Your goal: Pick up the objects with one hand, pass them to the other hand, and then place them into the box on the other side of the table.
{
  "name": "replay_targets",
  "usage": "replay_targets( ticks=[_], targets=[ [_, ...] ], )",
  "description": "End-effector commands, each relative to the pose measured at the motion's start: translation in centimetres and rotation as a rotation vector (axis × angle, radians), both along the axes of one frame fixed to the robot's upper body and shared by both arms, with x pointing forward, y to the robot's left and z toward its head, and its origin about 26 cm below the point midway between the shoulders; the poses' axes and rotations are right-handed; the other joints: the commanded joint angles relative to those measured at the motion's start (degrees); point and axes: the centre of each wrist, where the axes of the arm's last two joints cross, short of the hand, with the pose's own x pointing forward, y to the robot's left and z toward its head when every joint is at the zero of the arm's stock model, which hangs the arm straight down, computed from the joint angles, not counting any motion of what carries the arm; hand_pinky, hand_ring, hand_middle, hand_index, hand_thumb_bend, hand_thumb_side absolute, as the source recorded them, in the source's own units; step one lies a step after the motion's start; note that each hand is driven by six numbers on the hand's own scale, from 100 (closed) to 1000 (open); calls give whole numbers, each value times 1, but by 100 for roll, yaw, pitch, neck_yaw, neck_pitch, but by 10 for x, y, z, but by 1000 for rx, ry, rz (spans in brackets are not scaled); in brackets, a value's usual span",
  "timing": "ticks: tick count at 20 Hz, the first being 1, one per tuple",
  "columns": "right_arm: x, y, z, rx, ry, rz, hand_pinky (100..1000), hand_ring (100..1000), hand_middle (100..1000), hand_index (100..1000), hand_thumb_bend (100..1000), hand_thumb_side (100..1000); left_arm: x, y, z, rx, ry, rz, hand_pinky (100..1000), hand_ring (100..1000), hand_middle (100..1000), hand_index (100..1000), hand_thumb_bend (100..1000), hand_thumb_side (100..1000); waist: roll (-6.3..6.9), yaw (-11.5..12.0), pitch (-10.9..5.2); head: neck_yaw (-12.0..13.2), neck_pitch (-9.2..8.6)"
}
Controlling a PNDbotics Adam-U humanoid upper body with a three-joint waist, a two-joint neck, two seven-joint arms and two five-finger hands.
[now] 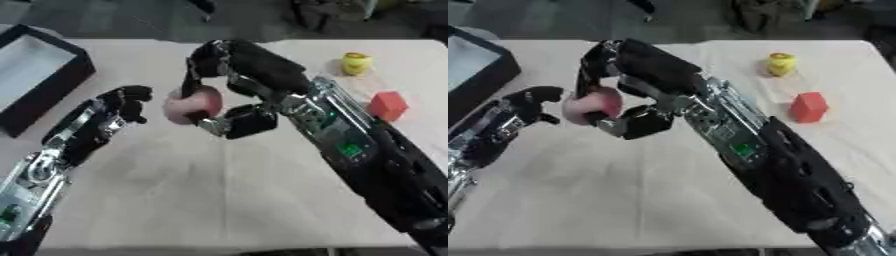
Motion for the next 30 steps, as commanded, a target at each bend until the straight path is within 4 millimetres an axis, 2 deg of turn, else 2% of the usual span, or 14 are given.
replay_targets(
  ticks=[1, 3, 4, 7, 14, 23, 30],
  targets=[
    [0, 3, 7, 3, -33, 18, 622, 574, 415, 407, 100, 100, 0, 1, 14, 15, -20, -43, 742, 1000, 857, 778, 444, 726, 27, 9, -57, -24, -13],
    [0, 4, 7, 3, -33, 18, 623, 574, 415, 406, 100, 100, 0, 1, 15, 15, -19, -48, 742, 1000, 855, 778, 450, 725, 28, 10, -56, -25, -13],
    [-1, 5, 6, 5, -32, 25, 623, 574, 415, 407, 100, 100, -1, -2, 17, 12, -27, -71, 744, 1000, 847, 772, 513, 684, 33, -5, -45, -27, -13],
    [-1, 7, 4, 8, -27, 33, 622, 574, 415, 406, 100, 100, -10, -16, 23, 7, -26, -191, 744, 1000, 845, 770, 526, 678, 42, 3, -32, -69, -13],
    [-1, 10, -1, 4, -15, 42, 621, 574, 415, 406, 100, 100, -12, -18, 32, -22, 47, -357, 745, 1000, 843, 771, 544, 679, 43, 10, -35, -121, -13],
    [-1, 13, -3, -1, -12, 51, 623, 575, 416, 407, 100, 100, -13, -26, 37, -39, 82, -455, 723, 1000, 797, 750, 524, 671, 36, 8, -28, -135, -13],
    [-1, 13, -5, -10, -14, 49, 627, 576, 417, 407, 100, 100, -13, -30, 38, -42, 94, -467, 685, 993, 723, 695, 437, 609, 34, -3, -37, -136, -13]
  ],
)
